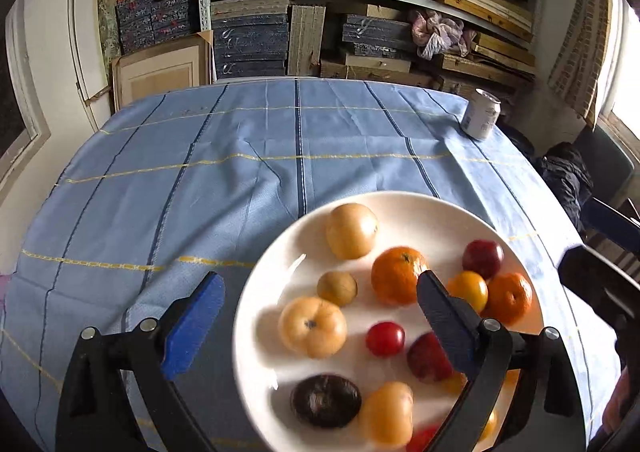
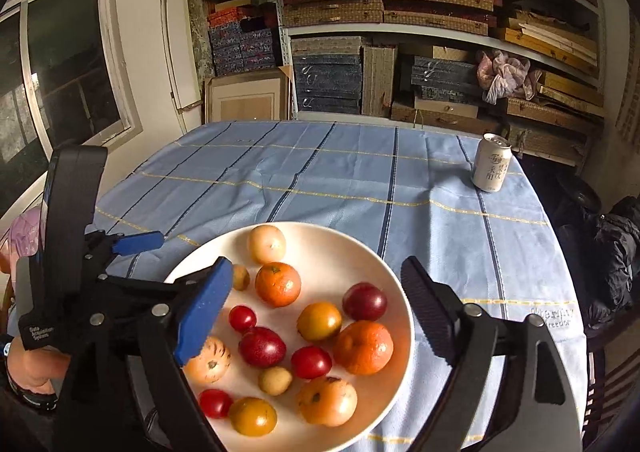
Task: Organize fruits
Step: 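Grasp a dark brown round fruit with the left gripper while the right gripper grasps a red tomato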
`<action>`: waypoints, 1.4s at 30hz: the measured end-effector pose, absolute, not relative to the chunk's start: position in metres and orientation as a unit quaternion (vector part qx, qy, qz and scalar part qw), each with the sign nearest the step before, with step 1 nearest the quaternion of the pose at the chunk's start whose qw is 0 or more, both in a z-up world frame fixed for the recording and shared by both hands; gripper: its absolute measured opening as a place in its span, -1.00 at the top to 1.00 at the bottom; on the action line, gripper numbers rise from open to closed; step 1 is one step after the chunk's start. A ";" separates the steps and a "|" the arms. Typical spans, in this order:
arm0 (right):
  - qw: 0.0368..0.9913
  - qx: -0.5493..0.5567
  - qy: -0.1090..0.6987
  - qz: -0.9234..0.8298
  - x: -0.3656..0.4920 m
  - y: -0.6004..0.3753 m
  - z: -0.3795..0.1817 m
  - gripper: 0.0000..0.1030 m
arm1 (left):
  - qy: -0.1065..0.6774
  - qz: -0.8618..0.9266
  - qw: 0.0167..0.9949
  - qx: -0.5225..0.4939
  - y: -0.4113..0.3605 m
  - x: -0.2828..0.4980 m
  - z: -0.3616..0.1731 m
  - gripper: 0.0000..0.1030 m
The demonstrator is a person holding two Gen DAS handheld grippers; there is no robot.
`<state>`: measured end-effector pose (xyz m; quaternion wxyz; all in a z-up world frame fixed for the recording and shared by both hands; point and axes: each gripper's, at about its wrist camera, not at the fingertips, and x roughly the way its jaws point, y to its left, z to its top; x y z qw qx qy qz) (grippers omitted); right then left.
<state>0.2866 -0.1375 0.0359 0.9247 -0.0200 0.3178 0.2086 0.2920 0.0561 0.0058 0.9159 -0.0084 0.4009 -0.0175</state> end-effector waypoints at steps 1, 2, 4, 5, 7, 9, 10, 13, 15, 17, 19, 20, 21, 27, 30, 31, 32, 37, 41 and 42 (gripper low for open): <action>0.923 -0.023 0.320 0.213 0.277 -0.139 0.036 -0.65 | 0.400 -0.016 0.916 -0.003 0.056 0.284 0.007 -0.89; 0.922 -0.027 0.320 0.218 0.265 -0.140 0.035 -0.67 | 0.400 -0.016 0.916 0.002 0.056 0.278 0.007 -0.89; 0.920 -0.035 0.322 0.220 0.243 -0.140 0.033 -0.71 | 0.401 -0.013 0.916 0.015 0.055 0.259 0.007 -0.89; 0.919 -0.038 0.323 0.223 0.231 -0.140 0.031 -0.71 | 0.399 -0.015 0.917 0.019 0.055 0.248 0.006 -0.89; 0.916 -0.039 0.324 0.235 0.209 -0.139 0.025 -0.73 | 0.397 -0.016 0.917 0.019 0.056 0.229 0.001 -0.90; 0.911 -0.038 0.331 0.243 0.187 -0.136 0.015 -0.74 | 0.400 -0.020 0.916 0.017 0.057 0.208 -0.007 -0.90; 0.906 -0.041 0.337 0.251 0.178 -0.132 0.008 -0.74 | 0.400 -0.021 0.916 0.013 0.059 0.198 -0.011 -0.90; 0.896 -0.057 0.351 0.266 0.151 -0.118 -0.011 -0.74 | 0.402 -0.007 0.915 0.001 0.069 0.173 -0.023 -0.90; 0.887 -0.066 0.363 0.278 0.139 -0.109 -0.024 -0.74 | 0.404 -0.005 0.915 -0.013 0.079 0.164 -0.028 -0.90; 0.879 -0.065 0.375 0.288 0.133 -0.103 -0.035 -0.74 | 0.411 0.016 0.911 -0.026 0.090 0.159 -0.034 -0.90; 0.872 -0.071 0.386 0.293 0.131 -0.094 -0.047 -0.74 | 0.417 0.029 0.908 -0.031 0.095 0.155 -0.040 -0.90; 0.870 -0.075 0.388 0.296 0.132 -0.089 -0.053 -0.74 | 0.416 0.046 0.908 -0.021 0.095 0.154 -0.042 -0.90; 0.867 -0.078 0.391 0.299 0.133 -0.085 -0.059 -0.74 | 0.411 0.061 0.909 -0.008 0.095 0.152 -0.043 -0.89; 0.862 -0.095 0.410 0.283 0.143 -0.071 -0.079 -0.17 | 0.421 0.016 0.907 -0.020 0.086 0.147 -0.051 -0.90; 0.863 -0.080 0.407 0.287 0.140 -0.076 -0.077 0.22 | 0.422 0.023 0.906 0.015 0.075 0.148 -0.055 -0.90; 0.864 -0.077 0.405 0.288 0.137 -0.079 -0.075 0.33 | 0.424 0.018 0.905 0.016 0.074 0.146 -0.056 -0.90; 0.866 -0.075 0.401 0.291 0.134 -0.082 -0.074 0.36 | 0.423 0.016 0.906 0.014 0.072 0.145 -0.056 -0.90; 0.870 -0.072 0.401 0.277 0.127 -0.104 -0.074 0.59 | 0.414 0.015 0.910 0.034 0.056 0.138 -0.056 -0.90; 0.871 -0.064 0.405 0.270 0.130 -0.116 -0.074 0.69 | 0.411 -0.011 0.911 0.036 0.045 0.129 -0.053 -0.90; 0.871 -0.067 0.404 0.271 0.131 -0.116 -0.073 0.68 | 0.406 -0.007 0.912 0.046 0.042 0.127 -0.053 -0.90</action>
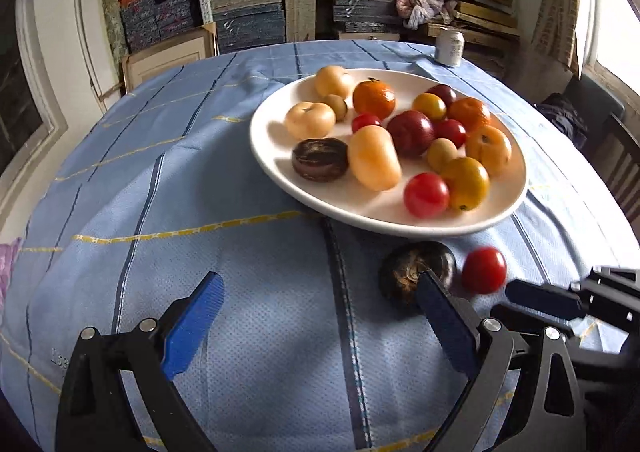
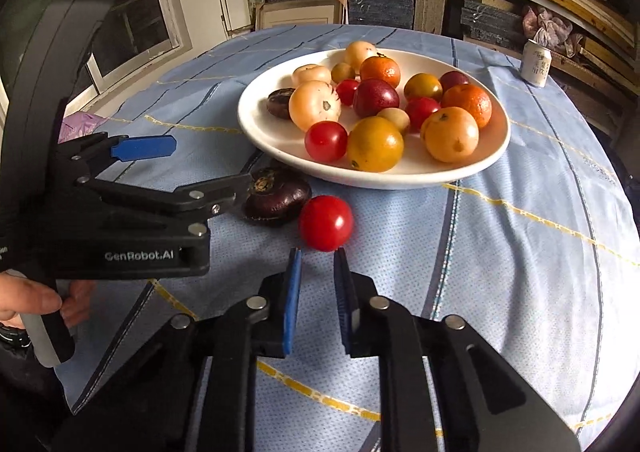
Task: Organize fruits
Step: 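Grasp a dark brown round fruit with the left gripper while the right gripper grasps a red tomato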
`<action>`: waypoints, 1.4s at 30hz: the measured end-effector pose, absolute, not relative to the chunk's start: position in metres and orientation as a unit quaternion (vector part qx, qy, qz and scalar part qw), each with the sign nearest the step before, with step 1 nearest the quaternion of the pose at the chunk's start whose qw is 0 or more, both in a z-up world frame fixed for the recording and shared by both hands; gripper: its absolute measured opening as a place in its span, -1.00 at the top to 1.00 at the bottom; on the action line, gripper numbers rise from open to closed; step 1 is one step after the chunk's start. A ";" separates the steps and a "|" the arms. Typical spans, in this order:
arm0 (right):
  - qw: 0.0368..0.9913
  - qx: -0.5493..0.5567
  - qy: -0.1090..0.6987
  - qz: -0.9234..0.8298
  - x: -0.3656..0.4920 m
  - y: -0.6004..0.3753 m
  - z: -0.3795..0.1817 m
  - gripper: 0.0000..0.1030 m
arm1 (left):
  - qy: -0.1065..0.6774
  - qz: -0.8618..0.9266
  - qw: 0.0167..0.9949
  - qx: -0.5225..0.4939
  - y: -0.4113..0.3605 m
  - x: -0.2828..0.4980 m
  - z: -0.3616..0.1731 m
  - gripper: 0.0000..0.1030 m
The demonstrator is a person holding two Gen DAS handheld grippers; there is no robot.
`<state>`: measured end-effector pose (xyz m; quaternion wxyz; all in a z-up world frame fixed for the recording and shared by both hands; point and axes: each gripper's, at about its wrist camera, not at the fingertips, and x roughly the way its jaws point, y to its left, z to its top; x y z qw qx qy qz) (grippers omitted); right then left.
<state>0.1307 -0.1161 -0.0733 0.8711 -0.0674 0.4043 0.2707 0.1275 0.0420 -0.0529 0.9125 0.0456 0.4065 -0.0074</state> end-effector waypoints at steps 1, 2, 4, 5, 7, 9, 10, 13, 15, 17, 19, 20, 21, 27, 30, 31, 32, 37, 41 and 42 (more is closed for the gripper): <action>0.870 -0.070 0.402 0.275 0.131 -0.116 -0.073 0.65 | 0.403 -0.004 0.914 0.054 0.039 0.126 -0.053 -0.90; 0.871 -0.072 0.400 0.277 0.132 -0.117 -0.073 0.52 | 0.401 -0.002 0.914 0.058 0.038 0.126 -0.053 -0.90; 0.872 -0.081 0.394 0.280 0.133 -0.117 -0.073 0.09 | 0.403 -0.004 0.914 0.057 0.037 0.127 -0.053 -0.90; 0.873 -0.085 0.390 0.280 0.133 -0.118 -0.072 0.00 | 0.404 -0.009 0.913 0.057 0.037 0.127 -0.053 -0.90; 0.877 -0.107 0.383 0.271 0.134 -0.118 -0.072 -0.04 | 0.406 -0.011 0.912 0.061 0.035 0.123 -0.053 -0.90; 0.878 -0.111 0.381 0.266 0.135 -0.120 -0.072 -0.07 | 0.414 -0.014 0.908 0.065 0.034 0.119 -0.056 -0.90; 0.878 -0.105 0.386 0.264 0.138 -0.123 -0.072 -0.08 | 0.417 -0.016 0.906 0.069 0.033 0.118 -0.058 -0.90; 0.872 -0.096 0.400 0.265 0.146 -0.128 -0.074 -0.12 | 0.425 -0.015 0.903 0.063 0.037 0.112 -0.063 -0.90; 0.872 -0.077 0.400 0.272 0.150 -0.133 -0.073 -0.12 | 0.432 -0.028 0.899 0.062 0.038 0.111 -0.067 -0.90; 0.875 -0.060 0.397 0.272 0.154 -0.137 -0.071 -0.17 | 0.431 -0.031 0.899 0.066 0.036 0.110 -0.069 -0.90; 0.874 -0.047 0.399 0.273 0.158 -0.137 -0.071 -0.22 | 0.430 -0.039 0.900 0.068 0.030 0.111 -0.071 -0.90; 0.873 -0.044 0.402 0.273 0.160 -0.135 -0.072 -0.22 | 0.430 -0.043 0.899 0.071 0.026 0.111 -0.072 -0.90; 0.872 -0.044 0.402 0.276 0.161 -0.132 -0.072 -0.22 | 0.432 -0.048 0.897 0.079 0.021 0.111 -0.073 -0.90; 0.865 -0.076 0.410 0.278 0.162 -0.110 -0.075 0.43 | 0.425 -0.056 0.897 0.104 0.001 0.114 -0.075 -0.92; 0.872 -0.076 0.400 0.270 0.158 -0.110 -0.074 0.44 | 0.425 -0.056 0.898 0.105 -0.004 0.120 -0.075 -0.93; 0.874 -0.069 0.399 0.268 0.158 -0.115 -0.073 0.44 | 0.424 -0.056 0.898 0.105 -0.005 0.121 -0.075 -0.93; 0.876 -0.062 0.399 0.265 0.156 -0.121 -0.072 0.44 | 0.424 -0.054 0.898 0.106 -0.006 0.124 -0.075 -0.93; 0.887 -0.030 0.394 0.240 0.151 -0.157 -0.066 0.44 | 0.419 -0.061 0.900 0.106 -0.011 0.132 -0.074 -0.92; 0.894 -0.007 0.393 0.214 0.153 -0.185 -0.063 0.44 | 0.410 -0.052 0.902 0.123 -0.014 0.137 -0.073 -0.37; 0.895 -0.002 0.394 0.210 0.153 -0.191 -0.063 0.44 | 0.411 -0.060 0.903 0.113 -0.013 0.139 -0.072 -0.26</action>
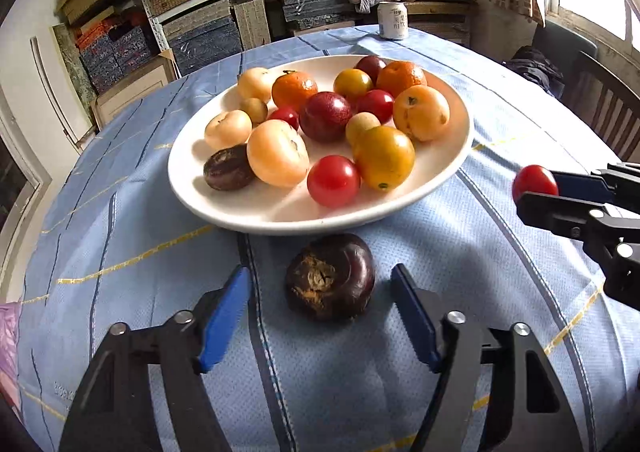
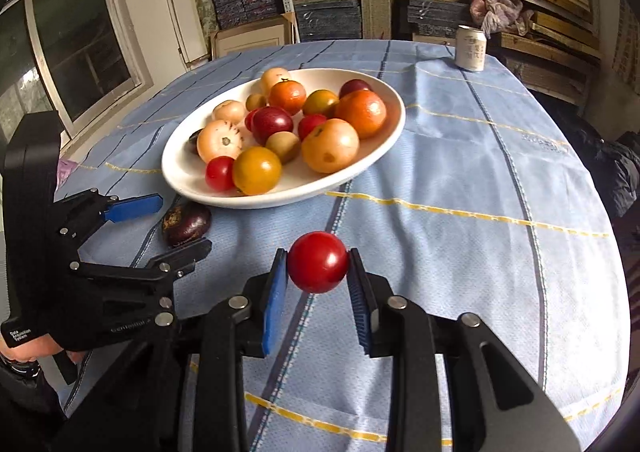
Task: Organize fruits
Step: 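Grasp a dark brown round fruit with the left gripper while the right gripper grasps a red tomato, then carry the dark fruit and red tomato over the plate and open both grippers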
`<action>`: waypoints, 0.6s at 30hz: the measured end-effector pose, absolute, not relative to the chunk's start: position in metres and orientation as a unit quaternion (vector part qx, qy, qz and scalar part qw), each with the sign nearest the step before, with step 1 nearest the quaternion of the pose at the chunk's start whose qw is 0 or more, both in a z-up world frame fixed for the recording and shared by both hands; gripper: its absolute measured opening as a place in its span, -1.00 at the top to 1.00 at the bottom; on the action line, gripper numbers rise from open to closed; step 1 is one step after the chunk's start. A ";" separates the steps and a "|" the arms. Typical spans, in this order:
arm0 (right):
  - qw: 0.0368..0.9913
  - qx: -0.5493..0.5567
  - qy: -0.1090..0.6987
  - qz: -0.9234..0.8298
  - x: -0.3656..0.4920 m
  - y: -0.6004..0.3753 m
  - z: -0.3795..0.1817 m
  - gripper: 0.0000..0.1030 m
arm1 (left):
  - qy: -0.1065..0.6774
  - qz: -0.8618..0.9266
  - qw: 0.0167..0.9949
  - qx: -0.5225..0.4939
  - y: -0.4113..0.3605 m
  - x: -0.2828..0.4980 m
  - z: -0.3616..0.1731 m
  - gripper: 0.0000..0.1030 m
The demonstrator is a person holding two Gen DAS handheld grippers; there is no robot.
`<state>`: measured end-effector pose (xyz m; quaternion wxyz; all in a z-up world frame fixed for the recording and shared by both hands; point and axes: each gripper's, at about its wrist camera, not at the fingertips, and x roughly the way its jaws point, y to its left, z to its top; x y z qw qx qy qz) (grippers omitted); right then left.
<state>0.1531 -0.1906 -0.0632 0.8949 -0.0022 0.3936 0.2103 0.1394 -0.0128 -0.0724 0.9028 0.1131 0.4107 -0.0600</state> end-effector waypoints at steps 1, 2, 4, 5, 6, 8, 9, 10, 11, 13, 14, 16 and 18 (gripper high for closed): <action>0.895 0.003 0.394 0.207 0.153 -0.195 -0.064 0.44 | 0.415 -0.070 0.902 0.094 -0.011 0.142 -0.072 0.05; 0.894 0.010 0.396 0.207 0.154 -0.199 -0.065 0.44 | 0.420 -0.072 0.902 0.073 -0.007 0.144 -0.072 0.12; 0.888 0.027 0.406 0.213 0.155 -0.207 -0.069 0.44 | 0.421 -0.077 0.902 0.063 -0.006 0.145 -0.071 0.12; 0.885 0.027 0.413 0.214 0.157 -0.207 -0.071 0.44 | 0.419 -0.078 0.903 0.061 -0.005 0.145 -0.071 0.12; 0.883 0.018 0.418 0.212 0.157 -0.206 -0.072 0.44 | 0.415 -0.072 0.905 0.060 -0.005 0.143 -0.070 0.12; 0.882 -0.002 0.421 0.211 0.156 -0.202 -0.072 0.44 | 0.406 -0.065 0.910 0.061 -0.003 0.139 -0.067 0.12; 0.881 -0.005 0.422 0.215 0.156 -0.201 -0.070 0.44 | 0.402 -0.066 0.911 0.060 -0.002 0.136 -0.065 0.12; 0.881 -0.005 0.421 0.218 0.156 -0.200 -0.069 0.44 | 0.402 -0.069 0.911 0.057 -0.002 0.134 -0.064 0.12; 0.881 -0.005 0.418 0.220 0.156 -0.199 -0.065 0.44 | 0.400 -0.073 0.912 0.053 0.000 0.132 -0.062 0.12; 0.885 -0.008 0.409 0.221 0.155 -0.196 -0.058 0.44 | 0.387 -0.078 0.918 0.043 0.004 0.125 -0.053 0.12; 0.887 -0.009 0.403 0.225 0.154 -0.195 -0.053 0.44 | 0.383 -0.079 0.919 0.041 0.005 0.123 -0.050 0.12; 0.891 -0.011 0.389 0.233 0.154 -0.191 -0.043 0.44 | 0.375 -0.089 0.922 0.040 0.007 0.120 -0.040 0.12; 0.897 -0.011 0.372 0.240 0.156 -0.188 -0.032 0.44 | 0.365 -0.098 0.925 0.038 0.008 0.121 -0.028 0.12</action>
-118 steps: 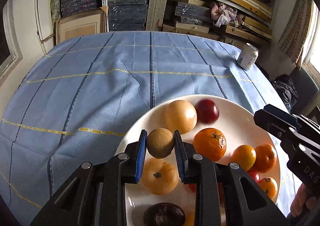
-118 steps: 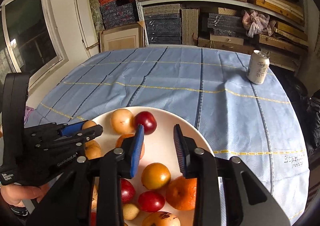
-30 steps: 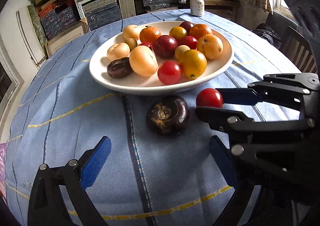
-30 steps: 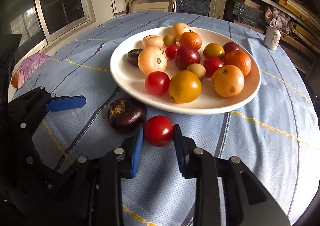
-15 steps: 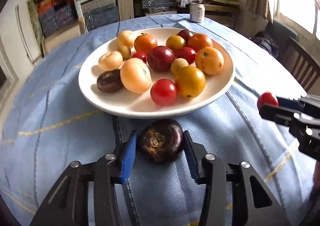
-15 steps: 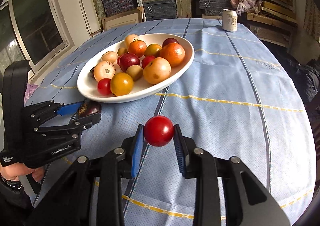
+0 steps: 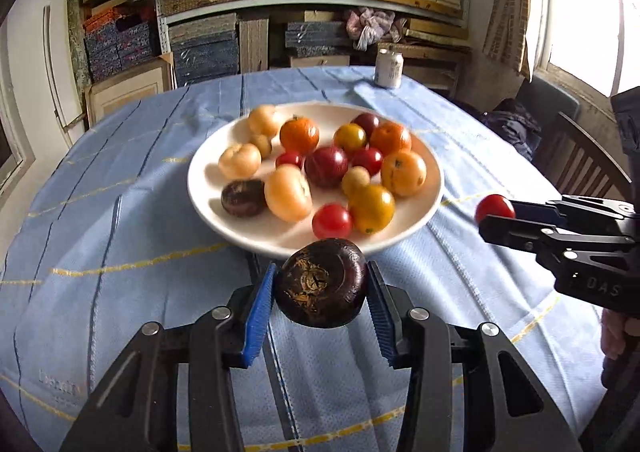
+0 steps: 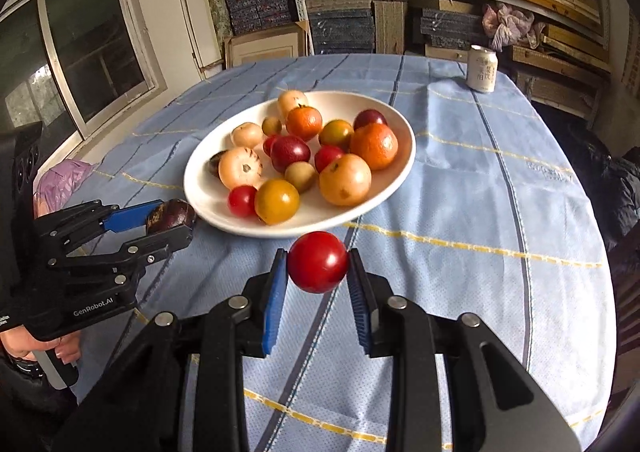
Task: Organize fruits
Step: 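Carry the dark fruit and red tomato over the plate and open both grippers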
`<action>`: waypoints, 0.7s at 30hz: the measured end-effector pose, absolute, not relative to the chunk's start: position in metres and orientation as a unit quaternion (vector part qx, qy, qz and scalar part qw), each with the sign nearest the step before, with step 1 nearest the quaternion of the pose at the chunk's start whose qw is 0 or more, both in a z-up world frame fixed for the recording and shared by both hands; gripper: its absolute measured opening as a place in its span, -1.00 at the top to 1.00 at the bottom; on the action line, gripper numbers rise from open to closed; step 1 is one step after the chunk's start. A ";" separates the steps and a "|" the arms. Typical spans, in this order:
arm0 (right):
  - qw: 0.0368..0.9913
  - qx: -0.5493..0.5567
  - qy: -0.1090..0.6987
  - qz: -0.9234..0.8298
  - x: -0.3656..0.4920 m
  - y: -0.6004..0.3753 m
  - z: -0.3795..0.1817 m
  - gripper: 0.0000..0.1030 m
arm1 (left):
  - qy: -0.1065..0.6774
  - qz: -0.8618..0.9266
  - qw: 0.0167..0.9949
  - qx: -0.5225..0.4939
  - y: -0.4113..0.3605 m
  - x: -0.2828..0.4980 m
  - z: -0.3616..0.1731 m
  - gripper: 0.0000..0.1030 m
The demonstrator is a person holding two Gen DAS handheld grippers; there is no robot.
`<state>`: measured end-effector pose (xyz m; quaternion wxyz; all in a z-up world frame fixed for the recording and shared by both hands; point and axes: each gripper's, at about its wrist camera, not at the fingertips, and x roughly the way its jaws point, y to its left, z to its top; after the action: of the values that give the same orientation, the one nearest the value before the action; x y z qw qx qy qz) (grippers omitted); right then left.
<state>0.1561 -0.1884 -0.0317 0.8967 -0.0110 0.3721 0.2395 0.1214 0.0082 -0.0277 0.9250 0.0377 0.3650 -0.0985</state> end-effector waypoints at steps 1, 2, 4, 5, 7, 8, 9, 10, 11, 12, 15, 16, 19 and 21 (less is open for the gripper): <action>0.899 -0.010 0.366 0.241 0.158 -0.187 -0.026 0.44 | 0.361 -0.104 0.926 0.036 0.009 0.124 -0.022 0.12; 0.901 -0.010 0.359 0.244 0.161 -0.186 -0.019 0.44 | 0.361 -0.107 0.926 0.034 0.011 0.127 -0.018 0.12; 0.905 -0.016 0.347 0.247 0.167 -0.181 -0.007 0.44 | 0.367 -0.103 0.924 0.033 0.016 0.140 -0.010 0.12; 0.908 -0.024 0.339 0.245 0.170 -0.177 -0.001 0.44 | 0.368 -0.096 0.924 0.036 0.018 0.150 -0.005 0.12; 0.911 -0.035 0.328 0.247 0.178 -0.170 0.011 0.44 | 0.372 -0.086 0.924 0.040 0.023 0.166 0.003 0.12; 0.913 -0.036 0.320 0.249 0.184 -0.168 0.017 0.44 | 0.371 -0.082 0.924 0.044 0.024 0.177 0.009 0.12; 0.917 -0.038 0.312 0.246 0.189 -0.166 0.023 0.44 | 0.370 -0.082 0.924 0.046 0.026 0.187 0.013 0.12; 0.920 -0.039 0.307 0.240 0.194 -0.163 0.027 0.44 | 0.369 -0.080 0.925 0.043 0.028 0.195 0.017 0.12; 0.923 -0.039 0.306 0.231 0.203 -0.161 0.031 0.44 | 0.370 -0.076 0.925 0.040 0.031 0.207 0.021 0.12; 0.924 -0.040 0.307 0.227 0.212 -0.156 0.034 0.44 | 0.370 -0.072 0.926 0.036 0.034 0.216 0.025 0.12; 0.921 -0.044 0.310 0.233 0.237 -0.144 0.038 0.44 | 0.372 -0.056 0.926 0.020 0.041 0.244 0.030 0.12; 0.919 -0.043 0.312 0.235 0.247 -0.141 0.039 0.44 | 0.375 -0.055 0.925 0.022 0.041 0.251 0.030 0.12; 0.918 -0.033 0.321 0.232 0.276 -0.134 0.037 0.44 | 0.379 -0.057 0.923 0.022 0.040 0.273 0.030 0.12; 0.914 -0.021 0.328 0.236 0.295 -0.132 0.032 0.44 | 0.382 -0.056 0.923 0.016 0.041 0.287 0.027 0.12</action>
<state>0.2950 -0.1324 0.0323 0.9142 -0.0208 0.3284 0.2365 0.2871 0.0409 0.0266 0.9225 0.0162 0.3815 -0.0559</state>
